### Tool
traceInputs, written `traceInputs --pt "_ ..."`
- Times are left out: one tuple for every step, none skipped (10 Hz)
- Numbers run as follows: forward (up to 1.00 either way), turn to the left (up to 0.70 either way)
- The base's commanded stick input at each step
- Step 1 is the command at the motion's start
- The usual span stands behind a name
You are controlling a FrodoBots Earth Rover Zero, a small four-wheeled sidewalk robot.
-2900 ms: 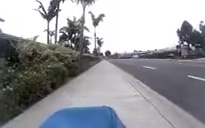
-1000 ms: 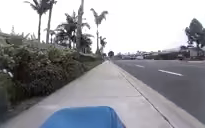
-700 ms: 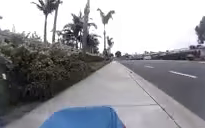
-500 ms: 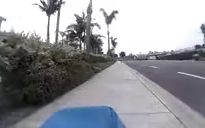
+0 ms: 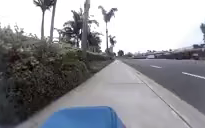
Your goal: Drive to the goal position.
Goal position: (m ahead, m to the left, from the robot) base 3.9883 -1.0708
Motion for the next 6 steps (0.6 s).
traceInputs --pt "1.00 -0.27" --pt "1.00 -0.27" --pt "1.00 -0.27" --pt "1.00 -0.09" --pt "1.00 0.00" --pt "1.00 0.00"
